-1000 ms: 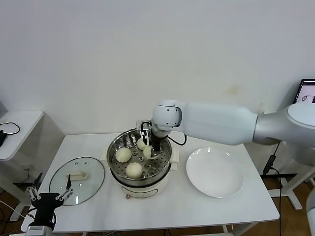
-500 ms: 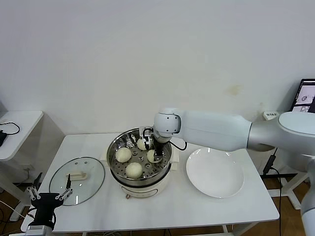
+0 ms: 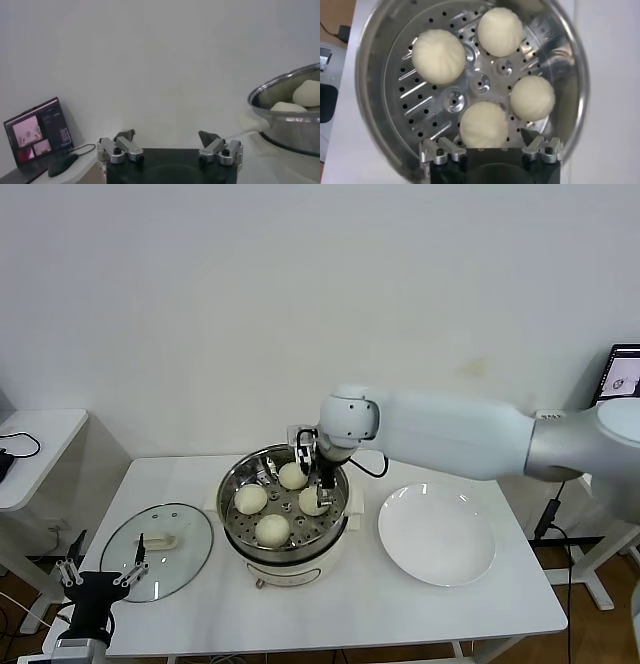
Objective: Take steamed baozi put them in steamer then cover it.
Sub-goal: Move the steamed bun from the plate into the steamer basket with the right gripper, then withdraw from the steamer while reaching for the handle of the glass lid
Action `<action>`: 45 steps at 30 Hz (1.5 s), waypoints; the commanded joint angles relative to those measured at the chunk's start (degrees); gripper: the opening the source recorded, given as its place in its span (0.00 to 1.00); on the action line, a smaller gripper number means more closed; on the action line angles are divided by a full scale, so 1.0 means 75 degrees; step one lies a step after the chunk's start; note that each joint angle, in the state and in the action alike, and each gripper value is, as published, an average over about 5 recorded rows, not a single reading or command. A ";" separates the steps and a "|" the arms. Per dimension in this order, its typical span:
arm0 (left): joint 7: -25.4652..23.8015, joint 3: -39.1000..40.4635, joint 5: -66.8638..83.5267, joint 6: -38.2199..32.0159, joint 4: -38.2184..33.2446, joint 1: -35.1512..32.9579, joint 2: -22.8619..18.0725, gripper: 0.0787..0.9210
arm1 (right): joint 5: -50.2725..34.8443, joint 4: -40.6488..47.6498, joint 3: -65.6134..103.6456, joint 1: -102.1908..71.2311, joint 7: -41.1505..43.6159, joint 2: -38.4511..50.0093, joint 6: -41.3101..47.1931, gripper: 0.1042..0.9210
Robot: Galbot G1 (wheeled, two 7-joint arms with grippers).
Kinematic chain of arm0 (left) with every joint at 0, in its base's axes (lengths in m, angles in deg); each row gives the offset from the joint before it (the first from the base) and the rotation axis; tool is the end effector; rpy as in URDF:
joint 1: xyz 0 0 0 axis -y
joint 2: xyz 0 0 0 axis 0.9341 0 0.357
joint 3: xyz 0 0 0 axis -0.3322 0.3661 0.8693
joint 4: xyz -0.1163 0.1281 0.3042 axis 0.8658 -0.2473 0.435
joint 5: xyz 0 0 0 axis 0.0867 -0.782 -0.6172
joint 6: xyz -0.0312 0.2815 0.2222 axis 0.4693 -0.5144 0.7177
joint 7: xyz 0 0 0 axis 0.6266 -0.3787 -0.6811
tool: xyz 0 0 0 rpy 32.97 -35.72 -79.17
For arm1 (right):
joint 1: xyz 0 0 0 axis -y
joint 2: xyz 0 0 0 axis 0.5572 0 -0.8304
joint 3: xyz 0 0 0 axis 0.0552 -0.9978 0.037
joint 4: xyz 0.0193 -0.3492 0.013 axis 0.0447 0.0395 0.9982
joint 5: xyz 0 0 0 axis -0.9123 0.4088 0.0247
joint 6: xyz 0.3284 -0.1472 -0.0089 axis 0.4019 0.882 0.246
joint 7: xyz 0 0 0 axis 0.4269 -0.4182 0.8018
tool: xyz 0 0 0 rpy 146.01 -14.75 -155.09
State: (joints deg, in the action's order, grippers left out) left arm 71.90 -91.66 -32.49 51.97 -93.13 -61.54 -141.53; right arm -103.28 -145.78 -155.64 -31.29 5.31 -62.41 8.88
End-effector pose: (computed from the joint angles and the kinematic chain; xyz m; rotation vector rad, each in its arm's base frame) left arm 0.1410 0.1253 -0.2699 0.2919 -3.0039 -0.6466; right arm 0.5042 0.1609 -0.0525 1.3661 -1.5240 1.4298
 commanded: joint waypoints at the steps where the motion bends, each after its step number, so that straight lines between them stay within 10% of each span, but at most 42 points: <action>1: -0.0004 -0.0014 0.0054 0.0004 -0.0008 0.0005 0.0036 0.88 | -0.0918 -0.1490 0.0834 0.0097 -0.1837 0.1511 -0.0002 0.88; 8: 0.0005 0.0039 0.0107 -0.0037 0.0060 0.0072 0.0039 0.88 | -0.1734 -0.2878 0.2222 -0.1849 -0.5033 0.3235 -0.0841 0.88; 15: 0.0044 0.0159 0.0035 -0.0156 0.0271 0.0268 -0.0058 0.88 | -0.0072 -0.3279 0.6416 -0.6665 -0.6479 0.4085 -0.2888 0.88; 27: 0.0148 0.0281 -0.0243 -0.0698 0.0831 0.0484 -0.0124 0.88 | 0.2693 -0.3385 1.3942 -1.3814 -0.5611 0.0944 -0.5981 0.88; 45: 0.0057 -0.0172 -0.7955 -0.1507 0.2575 0.1002 0.1159 0.88 | 0.2191 -0.3286 1.6596 -1.5853 -0.4372 -0.1565 -0.6618 0.88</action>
State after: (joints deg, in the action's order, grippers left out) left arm 73.77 -91.27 -58.22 43.18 -81.42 -55.30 -138.79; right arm -88.09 -169.74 -45.79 -137.00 -29.99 -65.13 -35.62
